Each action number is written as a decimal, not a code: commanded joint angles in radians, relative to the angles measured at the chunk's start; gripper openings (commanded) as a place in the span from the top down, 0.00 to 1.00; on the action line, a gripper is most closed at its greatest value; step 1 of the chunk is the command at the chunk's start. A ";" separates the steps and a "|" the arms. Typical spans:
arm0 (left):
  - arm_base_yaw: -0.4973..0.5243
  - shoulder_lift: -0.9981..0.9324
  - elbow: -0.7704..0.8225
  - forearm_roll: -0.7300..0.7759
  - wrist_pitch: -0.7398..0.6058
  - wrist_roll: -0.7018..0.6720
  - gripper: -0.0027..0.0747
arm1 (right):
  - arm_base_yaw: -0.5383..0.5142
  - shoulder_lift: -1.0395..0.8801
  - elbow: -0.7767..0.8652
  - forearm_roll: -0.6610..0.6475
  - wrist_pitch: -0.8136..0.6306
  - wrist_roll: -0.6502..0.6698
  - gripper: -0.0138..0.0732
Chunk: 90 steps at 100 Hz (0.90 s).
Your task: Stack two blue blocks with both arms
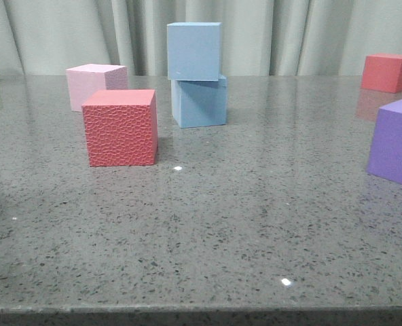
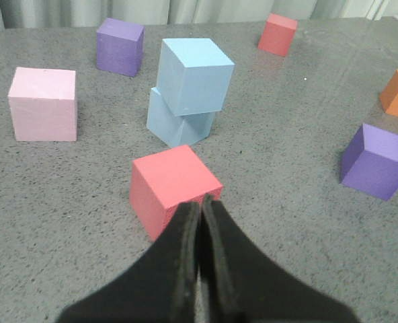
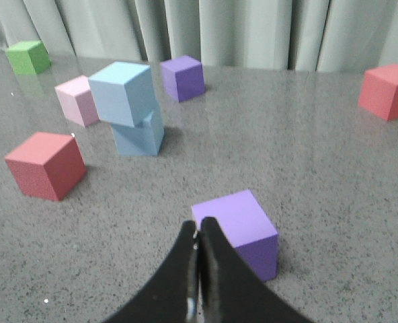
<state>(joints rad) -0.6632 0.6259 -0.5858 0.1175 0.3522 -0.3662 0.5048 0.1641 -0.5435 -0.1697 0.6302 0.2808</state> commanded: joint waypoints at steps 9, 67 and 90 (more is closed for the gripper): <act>-0.009 -0.095 0.084 0.019 -0.161 0.004 0.99 | 0.001 -0.047 0.000 -0.035 -0.115 -0.007 0.92; -0.009 -0.178 0.197 0.029 -0.271 0.004 0.99 | 0.001 -0.076 0.017 -0.041 -0.111 -0.007 0.92; -0.009 -0.178 0.197 0.029 -0.271 0.004 0.99 | 0.001 -0.076 0.017 -0.041 -0.111 -0.007 0.92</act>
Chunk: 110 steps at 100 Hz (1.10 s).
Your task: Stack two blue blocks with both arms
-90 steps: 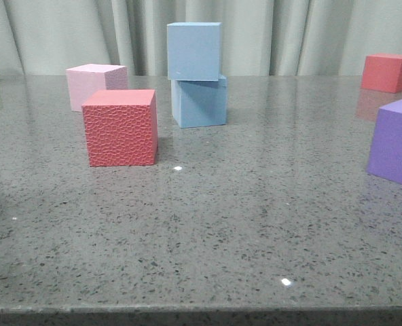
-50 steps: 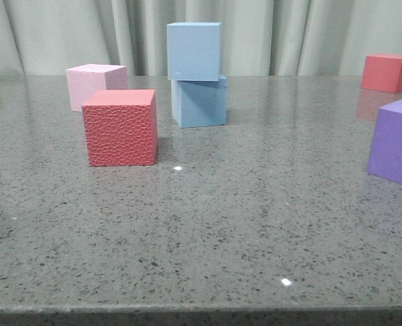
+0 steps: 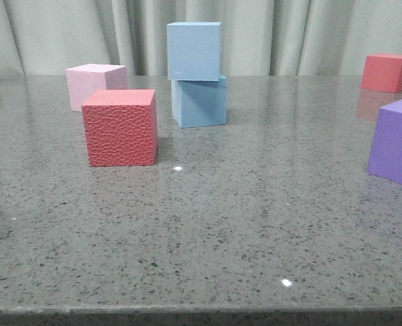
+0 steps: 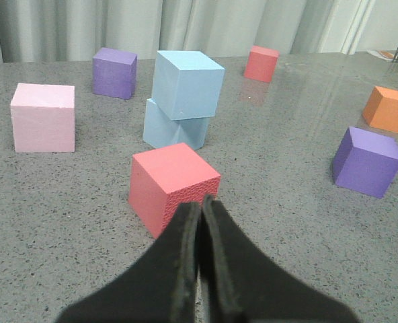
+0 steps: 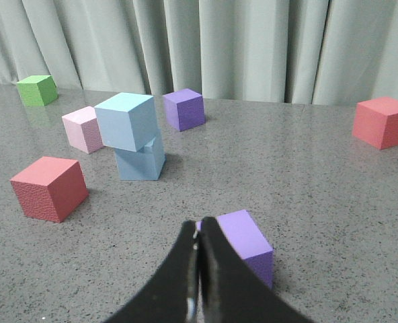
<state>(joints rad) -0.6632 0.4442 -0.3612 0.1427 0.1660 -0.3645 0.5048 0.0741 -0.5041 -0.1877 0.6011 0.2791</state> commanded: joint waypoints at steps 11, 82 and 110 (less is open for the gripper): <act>-0.009 0.003 -0.027 0.003 -0.085 0.002 0.99 | 0.001 0.014 -0.023 -0.023 -0.081 -0.005 0.92; 0.347 -0.164 0.114 -0.027 -0.166 0.185 0.99 | 0.001 0.014 -0.023 -0.023 -0.081 -0.005 0.92; 0.560 -0.301 0.211 -0.043 -0.181 0.290 0.99 | 0.001 0.014 -0.023 -0.023 -0.081 -0.005 0.92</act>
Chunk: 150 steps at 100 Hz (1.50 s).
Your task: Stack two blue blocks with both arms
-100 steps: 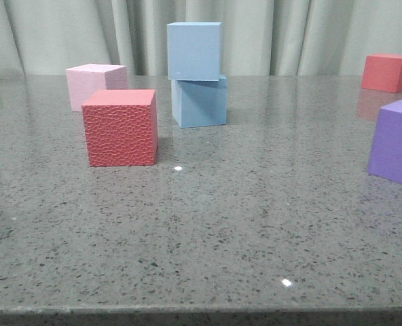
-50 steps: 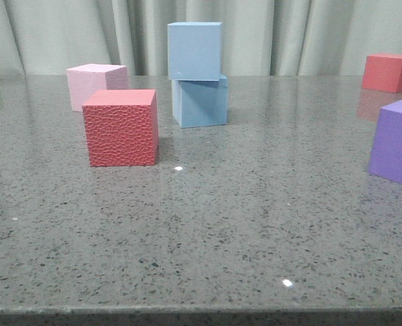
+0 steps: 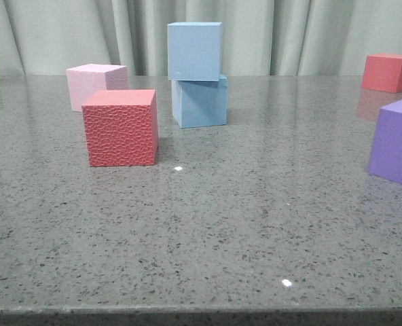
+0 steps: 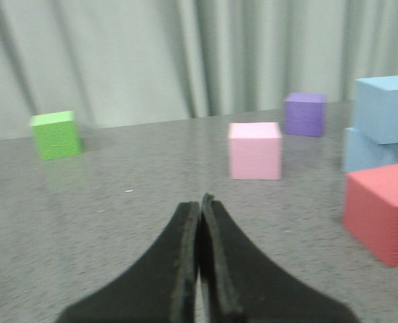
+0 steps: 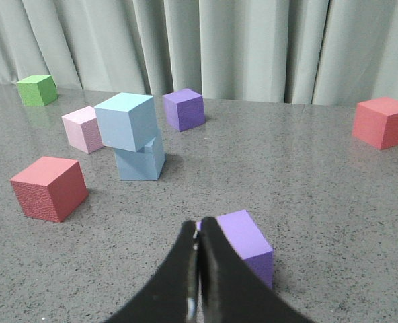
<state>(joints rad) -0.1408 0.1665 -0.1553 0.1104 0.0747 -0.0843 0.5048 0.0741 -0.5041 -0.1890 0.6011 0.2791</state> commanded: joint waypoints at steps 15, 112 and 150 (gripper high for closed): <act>0.075 -0.087 0.074 -0.039 -0.103 0.008 0.99 | 0.001 0.014 -0.023 -0.021 -0.081 -0.005 0.92; 0.177 -0.205 0.163 -0.060 -0.084 0.008 0.99 | 0.001 0.014 -0.020 -0.021 -0.083 -0.005 0.92; 0.177 -0.205 0.163 -0.060 -0.084 0.008 0.99 | 0.001 0.014 -0.020 -0.021 -0.083 -0.005 0.92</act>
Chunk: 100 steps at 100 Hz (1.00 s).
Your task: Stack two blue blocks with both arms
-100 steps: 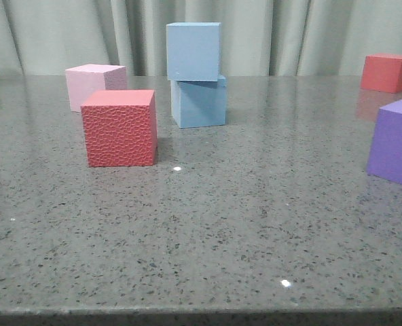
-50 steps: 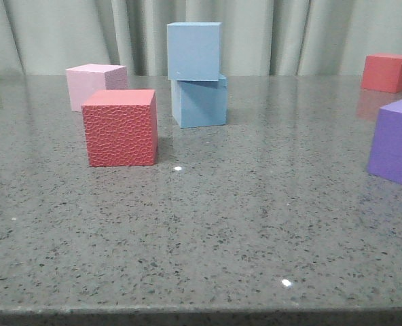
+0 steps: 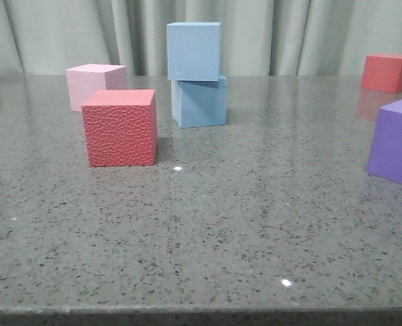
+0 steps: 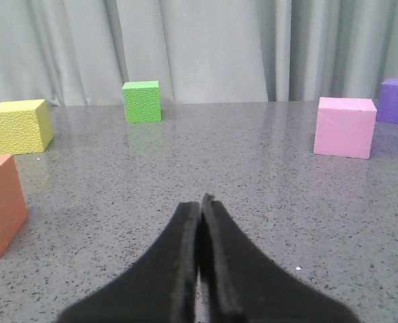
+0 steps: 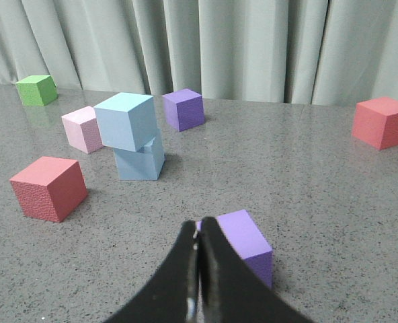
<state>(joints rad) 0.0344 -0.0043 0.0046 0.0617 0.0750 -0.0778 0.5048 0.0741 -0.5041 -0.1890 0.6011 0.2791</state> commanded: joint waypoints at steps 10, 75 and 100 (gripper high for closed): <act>0.002 -0.034 0.003 -0.011 -0.084 0.001 0.99 | 0.001 0.014 -0.020 -0.021 -0.083 -0.005 0.92; 0.002 -0.034 0.003 -0.011 -0.084 0.001 0.99 | -0.252 0.017 0.198 0.019 -0.518 -0.005 0.92; 0.002 -0.034 0.003 -0.011 -0.084 0.001 0.99 | -0.399 0.017 0.314 0.052 -0.625 -0.006 0.92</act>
<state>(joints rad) 0.0344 -0.0043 0.0046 0.0617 0.0750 -0.0778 0.1397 0.0741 -0.1860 -0.1404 0.0903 0.2791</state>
